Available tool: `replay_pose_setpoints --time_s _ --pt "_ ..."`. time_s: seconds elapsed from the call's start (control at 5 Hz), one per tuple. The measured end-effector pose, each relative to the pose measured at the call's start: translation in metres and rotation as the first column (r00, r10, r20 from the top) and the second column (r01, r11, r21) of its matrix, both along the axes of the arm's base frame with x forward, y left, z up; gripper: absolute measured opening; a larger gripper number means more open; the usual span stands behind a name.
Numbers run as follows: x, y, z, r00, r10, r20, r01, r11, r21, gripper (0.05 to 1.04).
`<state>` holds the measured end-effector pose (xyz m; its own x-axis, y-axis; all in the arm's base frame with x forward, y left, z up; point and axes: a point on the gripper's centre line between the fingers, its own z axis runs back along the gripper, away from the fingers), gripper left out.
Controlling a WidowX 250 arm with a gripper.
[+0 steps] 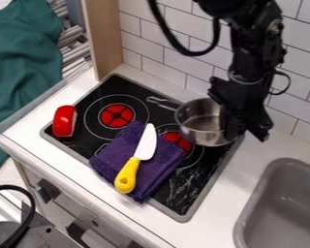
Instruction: Move the silver pot to the right side of the burner
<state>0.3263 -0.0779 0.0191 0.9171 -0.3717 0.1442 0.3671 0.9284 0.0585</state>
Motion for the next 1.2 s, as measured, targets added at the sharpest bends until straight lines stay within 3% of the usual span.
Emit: replay_pose_setpoints --time_s 0.2,0.6,0.8,1.0,1.2 --pt "0.011 -0.008 -0.009 1.0 -0.021 -0.022 0.021 1.0 0.003 0.055" --pt "0.009 -0.013 -0.026 0.997 0.023 -0.074 -0.027 0.998 -0.057 0.076" --pt "0.003 -0.009 -0.036 0.99 0.073 -0.121 -0.084 0.993 -0.087 0.212" --pt "-0.001 -0.004 -0.038 0.983 0.102 -0.153 -0.119 0.987 -0.104 0.466" --pt "-0.007 -0.001 -0.034 0.977 0.109 -0.183 -0.126 0.989 -0.081 0.783"
